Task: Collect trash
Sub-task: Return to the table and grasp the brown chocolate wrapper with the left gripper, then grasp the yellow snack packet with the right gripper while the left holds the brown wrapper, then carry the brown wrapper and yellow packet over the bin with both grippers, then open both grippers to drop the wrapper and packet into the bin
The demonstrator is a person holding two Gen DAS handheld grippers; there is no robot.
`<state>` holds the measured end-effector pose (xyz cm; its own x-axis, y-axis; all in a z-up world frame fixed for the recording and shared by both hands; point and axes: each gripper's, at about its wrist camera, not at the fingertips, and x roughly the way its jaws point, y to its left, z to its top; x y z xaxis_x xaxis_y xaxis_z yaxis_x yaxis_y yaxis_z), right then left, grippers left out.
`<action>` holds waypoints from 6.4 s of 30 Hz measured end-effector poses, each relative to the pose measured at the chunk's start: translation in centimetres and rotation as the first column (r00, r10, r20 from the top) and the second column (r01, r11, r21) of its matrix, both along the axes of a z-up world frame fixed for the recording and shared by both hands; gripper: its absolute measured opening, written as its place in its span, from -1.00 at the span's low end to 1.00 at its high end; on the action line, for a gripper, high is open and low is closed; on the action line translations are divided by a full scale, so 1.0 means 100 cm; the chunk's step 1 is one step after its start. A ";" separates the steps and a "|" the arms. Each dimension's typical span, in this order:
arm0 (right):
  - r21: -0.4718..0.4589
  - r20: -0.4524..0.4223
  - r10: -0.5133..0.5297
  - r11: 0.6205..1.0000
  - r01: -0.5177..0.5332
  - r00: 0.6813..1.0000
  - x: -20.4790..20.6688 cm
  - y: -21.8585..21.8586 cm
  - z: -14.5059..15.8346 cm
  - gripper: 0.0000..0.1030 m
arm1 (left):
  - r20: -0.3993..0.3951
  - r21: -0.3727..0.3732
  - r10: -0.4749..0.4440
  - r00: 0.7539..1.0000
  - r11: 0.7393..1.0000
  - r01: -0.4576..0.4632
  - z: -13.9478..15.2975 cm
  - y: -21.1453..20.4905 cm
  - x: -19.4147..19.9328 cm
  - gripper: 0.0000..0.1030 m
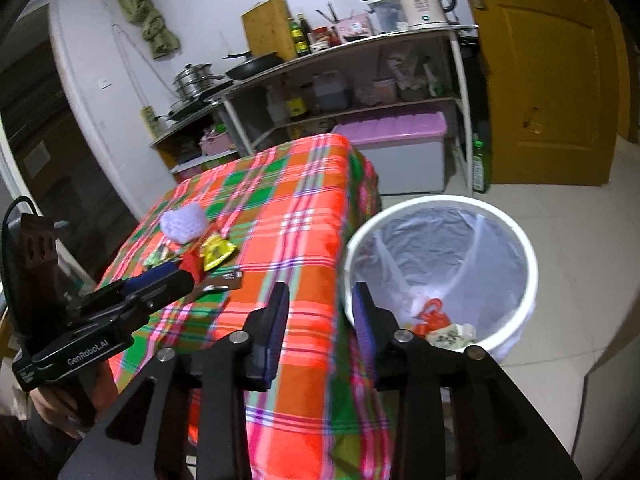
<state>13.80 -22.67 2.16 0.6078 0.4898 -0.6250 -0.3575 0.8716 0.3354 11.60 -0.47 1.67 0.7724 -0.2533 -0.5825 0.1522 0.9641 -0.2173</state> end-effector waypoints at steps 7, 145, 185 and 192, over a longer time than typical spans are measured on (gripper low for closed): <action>-0.011 0.001 0.061 0.998 -0.061 0.998 -0.002 0.029 0.001 -0.32 | -0.001 0.000 0.071 0.997 0.997 -0.071 -0.004 0.033 -0.013 -0.11; -0.061 0.000 0.152 0.987 -0.151 0.988 0.042 0.052 -0.012 -0.42 | -0.045 0.001 0.015 0.999 1.000 -0.015 -0.018 0.027 0.006 -0.57; -0.076 -0.100 -0.127 0.990 0.119 0.987 0.079 -0.073 -0.059 -0.41 | -0.191 0.013 -0.223 0.956 0.973 0.230 -0.057 -0.113 0.114 -0.56; -0.068 -0.136 -0.140 0.989 0.132 0.981 0.088 -0.081 -0.070 -0.37 | -0.232 -0.012 -0.216 0.948 0.976 0.219 -0.064 -0.115 0.128 -0.56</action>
<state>22.63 -30.78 -4.84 0.5710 0.3686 -0.7335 -0.1875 0.9285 0.3206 24.36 -11.99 -4.75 0.5436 -0.3908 -0.7429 0.3062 0.9163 -0.2579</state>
